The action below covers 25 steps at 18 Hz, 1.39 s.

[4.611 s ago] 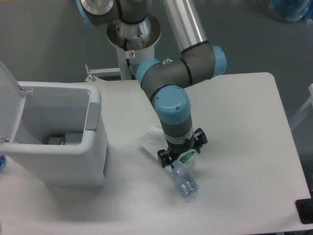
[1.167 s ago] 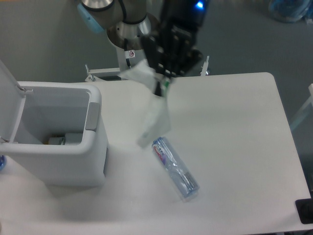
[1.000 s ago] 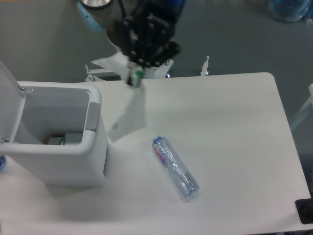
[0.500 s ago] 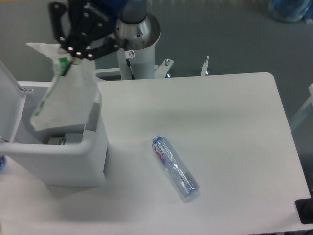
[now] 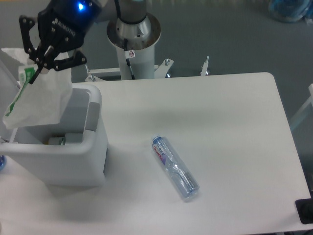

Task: Place the trash in the trash can
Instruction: 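Lower the bag into the bin and open the gripper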

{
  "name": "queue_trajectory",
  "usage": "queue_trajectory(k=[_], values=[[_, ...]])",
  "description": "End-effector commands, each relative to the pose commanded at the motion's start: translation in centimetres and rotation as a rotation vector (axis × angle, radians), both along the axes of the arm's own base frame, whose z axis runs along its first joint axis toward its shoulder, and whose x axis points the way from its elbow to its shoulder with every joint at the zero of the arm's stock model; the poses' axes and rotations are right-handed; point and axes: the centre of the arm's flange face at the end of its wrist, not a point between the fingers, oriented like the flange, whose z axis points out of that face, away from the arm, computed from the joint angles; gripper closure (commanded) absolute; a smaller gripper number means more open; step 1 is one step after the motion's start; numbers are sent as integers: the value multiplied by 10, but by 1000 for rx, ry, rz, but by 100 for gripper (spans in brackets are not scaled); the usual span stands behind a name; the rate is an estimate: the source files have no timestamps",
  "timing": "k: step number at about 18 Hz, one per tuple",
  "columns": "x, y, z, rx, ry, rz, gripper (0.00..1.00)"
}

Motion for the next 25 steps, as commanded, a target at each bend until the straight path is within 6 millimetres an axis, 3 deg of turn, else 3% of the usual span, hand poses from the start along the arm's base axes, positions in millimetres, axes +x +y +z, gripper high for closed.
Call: queue_trajectory(k=[6, 13, 18, 25], values=[[1, -1, -45, -42, 4, -32, 97], [-4, 4, -69, -77, -10, -33, 97], [-7, 22, -99, -142, 7, -42, 97], [11, 37, -118, -213, 59, -60, 96]])
